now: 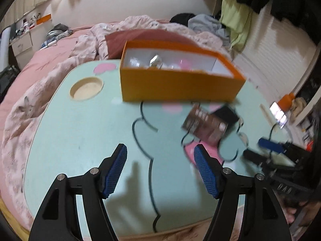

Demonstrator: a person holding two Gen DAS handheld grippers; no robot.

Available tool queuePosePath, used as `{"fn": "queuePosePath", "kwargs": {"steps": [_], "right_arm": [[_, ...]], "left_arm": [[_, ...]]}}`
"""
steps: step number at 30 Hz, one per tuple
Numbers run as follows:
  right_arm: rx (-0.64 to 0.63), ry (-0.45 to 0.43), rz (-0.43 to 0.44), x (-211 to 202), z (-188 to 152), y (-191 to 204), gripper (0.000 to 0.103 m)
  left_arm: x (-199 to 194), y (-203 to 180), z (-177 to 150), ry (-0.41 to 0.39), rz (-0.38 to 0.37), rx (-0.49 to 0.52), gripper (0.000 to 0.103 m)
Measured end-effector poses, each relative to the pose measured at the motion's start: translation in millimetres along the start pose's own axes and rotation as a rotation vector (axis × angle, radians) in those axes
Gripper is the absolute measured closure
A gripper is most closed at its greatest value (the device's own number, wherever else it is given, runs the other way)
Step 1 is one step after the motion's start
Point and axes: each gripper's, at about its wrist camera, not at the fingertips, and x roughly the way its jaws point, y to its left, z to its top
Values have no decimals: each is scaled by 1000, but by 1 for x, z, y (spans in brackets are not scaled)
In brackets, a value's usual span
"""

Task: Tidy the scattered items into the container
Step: 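Withdraw both grippers from the box back over the table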

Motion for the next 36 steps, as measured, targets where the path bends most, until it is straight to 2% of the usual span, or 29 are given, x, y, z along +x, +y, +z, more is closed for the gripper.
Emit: {"fn": "queuePosePath", "kwargs": {"steps": [2, 4, 6, 8, 12, 13, 15, 36], "right_arm": [[7, 11, -33, 3, 0, -1, 42], [-7, 9, -81, 5, -3, 2, 37], [-16, 6, -111, 7, -4, 4, 24], [-3, 7, -121, 9, -6, 2, 17], [23, 22, -124, 12, -5, -4, 4], [23, 24, -124, 13, -5, -4, 3], [18, 27, -120, 13, -5, -4, 1], [16, 27, -120, 14, -4, -2, 0]], "left_arm": [[7, -1, -5, 18, 41, 9, 33], [16, 0, -8, 57, 50, -1, 33], [21, 1, -10, 71, 67, -6, 31], [21, 0, -10, 72, 95, 0, 25], [25, -2, -11, 73, 125, 6, 4], [26, -2, -12, 70, 127, 4, 0], [27, -2, -14, 67, 127, 3, 0], [32, -1, -13, 63, 129, 3, 0]]}}
